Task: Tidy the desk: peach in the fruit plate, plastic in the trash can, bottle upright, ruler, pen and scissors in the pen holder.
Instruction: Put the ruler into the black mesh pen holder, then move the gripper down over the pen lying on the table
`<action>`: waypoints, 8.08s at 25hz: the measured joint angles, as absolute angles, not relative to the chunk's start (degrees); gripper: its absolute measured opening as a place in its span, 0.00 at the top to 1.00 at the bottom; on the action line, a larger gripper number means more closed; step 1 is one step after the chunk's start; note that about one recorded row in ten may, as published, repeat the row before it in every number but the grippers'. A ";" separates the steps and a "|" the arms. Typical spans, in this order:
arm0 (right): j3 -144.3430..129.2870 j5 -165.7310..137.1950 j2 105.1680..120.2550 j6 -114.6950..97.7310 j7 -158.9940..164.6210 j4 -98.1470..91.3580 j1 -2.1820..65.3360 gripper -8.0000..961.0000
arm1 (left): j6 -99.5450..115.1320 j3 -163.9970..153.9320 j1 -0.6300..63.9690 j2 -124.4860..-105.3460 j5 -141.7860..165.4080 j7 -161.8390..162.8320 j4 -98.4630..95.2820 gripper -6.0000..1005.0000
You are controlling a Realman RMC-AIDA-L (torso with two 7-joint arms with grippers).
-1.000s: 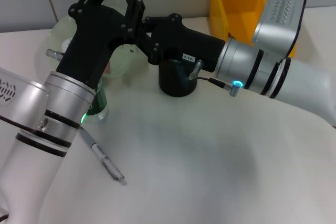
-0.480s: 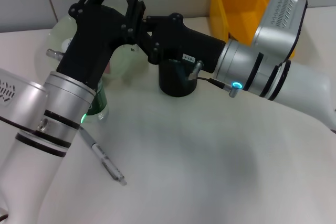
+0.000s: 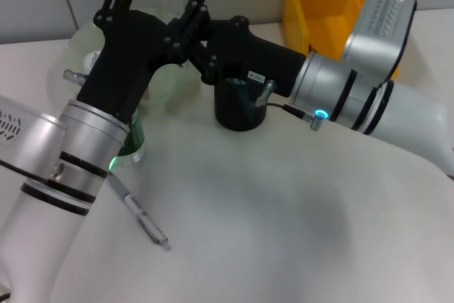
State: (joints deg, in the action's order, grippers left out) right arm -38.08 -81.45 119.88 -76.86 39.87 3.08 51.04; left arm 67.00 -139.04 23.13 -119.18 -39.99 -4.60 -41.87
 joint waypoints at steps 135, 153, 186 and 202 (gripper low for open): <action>-32.06 -76.89 119.26 -78.25 51.32 -16.18 28.48 0.37 | 83.90 -69.80 5.90 -116.30 101.72 84.72 -83.95 0.20; -32.08 -77.01 119.16 -77.54 54.81 -16.17 26.76 0.37 | 84.45 -82.18 14.82 -112.27 125.10 78.57 -90.44 0.20; -34.54 -77.43 119.26 -77.71 54.79 -16.28 29.28 0.37 | 86.37 -93.68 47.82 -118.29 149.66 64.04 -63.22 0.20; -34.54 -77.43 119.18 -78.84 54.68 -17.58 28.13 0.37 | 85.64 -93.43 43.38 -118.66 151.95 62.46 -65.84 0.21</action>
State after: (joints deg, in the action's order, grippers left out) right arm -34.54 -77.43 119.18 -78.84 54.68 -17.58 28.13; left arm 85.64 -93.43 43.38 -118.66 151.95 62.46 -65.84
